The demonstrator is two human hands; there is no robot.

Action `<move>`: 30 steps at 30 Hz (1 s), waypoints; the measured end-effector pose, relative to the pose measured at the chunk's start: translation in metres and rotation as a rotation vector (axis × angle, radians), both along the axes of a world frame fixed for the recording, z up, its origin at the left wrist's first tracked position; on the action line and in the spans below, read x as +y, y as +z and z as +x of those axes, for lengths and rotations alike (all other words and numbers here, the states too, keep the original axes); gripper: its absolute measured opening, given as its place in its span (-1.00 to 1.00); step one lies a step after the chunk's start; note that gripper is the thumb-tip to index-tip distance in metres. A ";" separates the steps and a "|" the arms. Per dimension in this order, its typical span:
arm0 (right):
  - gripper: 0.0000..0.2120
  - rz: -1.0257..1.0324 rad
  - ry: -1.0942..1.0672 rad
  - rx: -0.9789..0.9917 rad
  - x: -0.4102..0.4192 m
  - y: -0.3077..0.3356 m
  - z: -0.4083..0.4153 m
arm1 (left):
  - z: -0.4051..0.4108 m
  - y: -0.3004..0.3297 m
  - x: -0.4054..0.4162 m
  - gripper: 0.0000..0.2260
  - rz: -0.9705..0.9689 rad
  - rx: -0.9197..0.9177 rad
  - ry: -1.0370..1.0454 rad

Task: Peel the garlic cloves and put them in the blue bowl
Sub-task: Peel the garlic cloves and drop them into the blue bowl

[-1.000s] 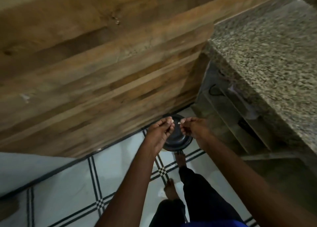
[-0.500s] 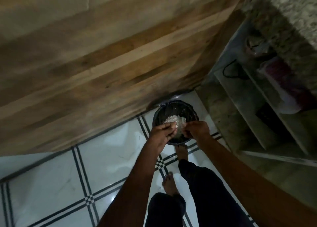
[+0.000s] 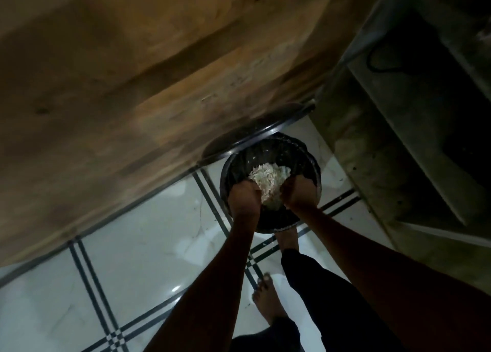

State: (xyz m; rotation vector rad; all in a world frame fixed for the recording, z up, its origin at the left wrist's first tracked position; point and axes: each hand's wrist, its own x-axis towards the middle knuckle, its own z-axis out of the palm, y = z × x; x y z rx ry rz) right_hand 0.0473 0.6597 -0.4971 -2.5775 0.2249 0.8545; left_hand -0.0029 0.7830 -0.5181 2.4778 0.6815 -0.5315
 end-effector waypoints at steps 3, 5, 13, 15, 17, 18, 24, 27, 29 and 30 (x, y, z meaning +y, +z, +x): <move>-0.80 -0.099 0.167 0.012 0.005 -0.016 0.005 | 0.009 -0.003 -0.002 -0.76 0.006 0.106 0.009; -0.80 -0.131 0.249 0.036 0.005 -0.025 0.007 | 0.012 -0.011 -0.005 -0.76 0.020 0.097 -0.054; -0.68 0.071 0.000 0.006 -0.012 0.039 0.005 | 0.016 0.055 -0.013 -0.81 -0.087 -0.075 0.040; -0.75 0.149 -0.053 0.030 -0.026 0.083 0.001 | 0.013 0.104 -0.020 -0.86 -0.172 -0.157 0.144; -0.75 0.228 -0.104 -0.024 -0.044 0.133 -0.004 | 0.007 0.161 -0.030 -0.87 -0.251 -0.241 0.168; -0.77 0.272 -0.135 -0.067 -0.056 0.159 -0.008 | 0.004 0.189 -0.036 -0.86 -0.308 -0.291 0.177; -0.85 0.478 -0.241 -0.276 -0.143 0.339 -0.043 | -0.019 0.371 -0.100 -0.86 -0.523 -0.467 0.115; -0.82 0.498 -0.274 -0.389 -0.198 0.424 -0.072 | -0.032 0.449 -0.151 -0.85 -0.607 -0.494 0.021; -0.77 0.466 -0.288 -0.462 -0.237 0.472 -0.093 | -0.042 0.487 -0.190 -0.85 -0.676 -0.489 -0.039; -0.76 0.455 -0.301 -0.496 -0.257 0.491 -0.105 | -0.048 0.502 -0.210 -0.85 -0.700 -0.494 -0.073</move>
